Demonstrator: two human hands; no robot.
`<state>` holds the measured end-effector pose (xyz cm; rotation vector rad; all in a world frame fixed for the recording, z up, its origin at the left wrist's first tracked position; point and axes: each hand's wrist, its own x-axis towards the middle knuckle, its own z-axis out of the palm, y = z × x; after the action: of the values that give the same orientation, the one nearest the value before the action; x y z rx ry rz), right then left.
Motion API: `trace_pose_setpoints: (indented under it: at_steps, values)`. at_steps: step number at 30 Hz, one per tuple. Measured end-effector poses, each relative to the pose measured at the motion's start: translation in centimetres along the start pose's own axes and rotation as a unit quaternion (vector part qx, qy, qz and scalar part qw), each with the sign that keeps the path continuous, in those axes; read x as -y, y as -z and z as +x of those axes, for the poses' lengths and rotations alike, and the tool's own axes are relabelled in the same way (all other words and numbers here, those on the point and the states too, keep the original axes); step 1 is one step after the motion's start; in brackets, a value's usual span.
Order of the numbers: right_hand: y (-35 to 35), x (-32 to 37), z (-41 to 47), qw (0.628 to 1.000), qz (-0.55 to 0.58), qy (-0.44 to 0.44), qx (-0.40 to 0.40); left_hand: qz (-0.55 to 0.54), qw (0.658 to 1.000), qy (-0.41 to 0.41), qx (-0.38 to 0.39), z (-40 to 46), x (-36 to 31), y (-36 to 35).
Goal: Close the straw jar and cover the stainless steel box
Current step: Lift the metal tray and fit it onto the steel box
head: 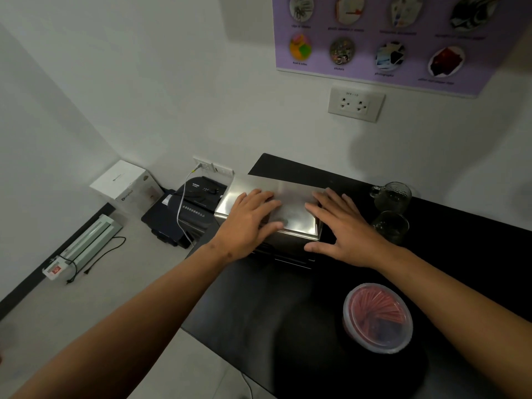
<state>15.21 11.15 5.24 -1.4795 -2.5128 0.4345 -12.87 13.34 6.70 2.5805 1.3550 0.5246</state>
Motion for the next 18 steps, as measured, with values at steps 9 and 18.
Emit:
trace_pose_setpoints:
  at_steps: [9,18]
  values:
    - [1.5,2.1,4.1,0.998,0.038,-0.001,0.04,-0.154,0.954,0.225,-0.128,-1.8,2.9,1.4]
    - [0.3,3.6,6.3,1.0,-0.001,0.009,0.029,-0.301,0.878,0.346,-0.134,-2.3,4.9,0.8]
